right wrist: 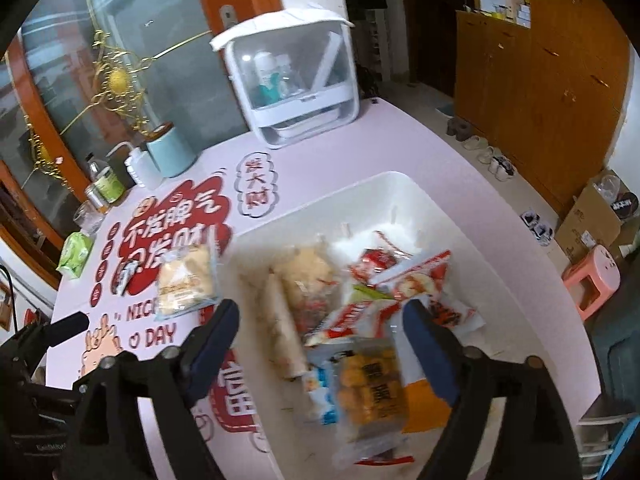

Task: Organize snacks
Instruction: 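Move both tools back over the last snacks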

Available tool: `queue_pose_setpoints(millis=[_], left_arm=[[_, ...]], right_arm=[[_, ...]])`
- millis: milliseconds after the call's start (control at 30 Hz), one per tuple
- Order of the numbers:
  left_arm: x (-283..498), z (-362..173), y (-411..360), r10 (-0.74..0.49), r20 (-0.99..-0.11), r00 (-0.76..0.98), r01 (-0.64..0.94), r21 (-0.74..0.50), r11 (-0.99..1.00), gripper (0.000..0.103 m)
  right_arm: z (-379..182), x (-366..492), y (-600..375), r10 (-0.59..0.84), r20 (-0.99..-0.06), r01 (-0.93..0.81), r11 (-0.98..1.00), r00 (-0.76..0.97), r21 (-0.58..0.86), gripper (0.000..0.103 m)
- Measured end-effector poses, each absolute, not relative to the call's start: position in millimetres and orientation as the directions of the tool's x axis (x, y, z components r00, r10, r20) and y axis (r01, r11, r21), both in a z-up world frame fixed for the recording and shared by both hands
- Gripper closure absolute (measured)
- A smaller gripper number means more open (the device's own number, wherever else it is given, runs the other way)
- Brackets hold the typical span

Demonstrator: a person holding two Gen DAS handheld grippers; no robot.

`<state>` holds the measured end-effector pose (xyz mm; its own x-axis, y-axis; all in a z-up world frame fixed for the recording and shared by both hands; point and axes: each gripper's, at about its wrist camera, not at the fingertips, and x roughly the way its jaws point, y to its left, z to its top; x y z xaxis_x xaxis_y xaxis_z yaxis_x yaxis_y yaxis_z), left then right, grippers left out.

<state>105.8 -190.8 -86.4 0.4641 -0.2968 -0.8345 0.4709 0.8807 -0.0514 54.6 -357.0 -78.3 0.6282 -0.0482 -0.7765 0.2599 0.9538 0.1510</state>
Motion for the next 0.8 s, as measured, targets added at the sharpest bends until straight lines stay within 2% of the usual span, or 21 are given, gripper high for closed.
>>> queue_pose_setpoints(millis=[267, 567, 633, 800], left_arm=[[109.1, -81.6, -99.9, -0.261, -0.846, 0.466, 0.390, -0.069, 0.918, 0.006], [140.9, -58.7, -15.0, -0.145, -0.825, 0.546, 0.312, 0.040, 0.949, 0.005], [154.2, -53.1, 0.8, -0.138, -0.820, 0.556, 0.303, 0.046, 0.952, 0.001], [193.7, -44.9, 30.4, -0.150, -0.818, 0.556, 0.285, 0.018, 0.958, 0.001]], right_arm=[[-64.2, 80.4, -300.6, 0.013, -0.750, 0.147, 0.978, 0.661, 0.147, 0.000], [-52.0, 137.1, -231.0, 0.113, -0.730, -0.006, 0.989, 0.674, 0.147, 0.000], [-52.4, 153.9, -217.6, 0.117, -0.737, -0.032, 0.991, 0.665, 0.129, 0.000], [-72.2, 203.8, -192.7, 0.153, -0.785, -0.071, 0.988, 0.600, 0.139, 0.000]])
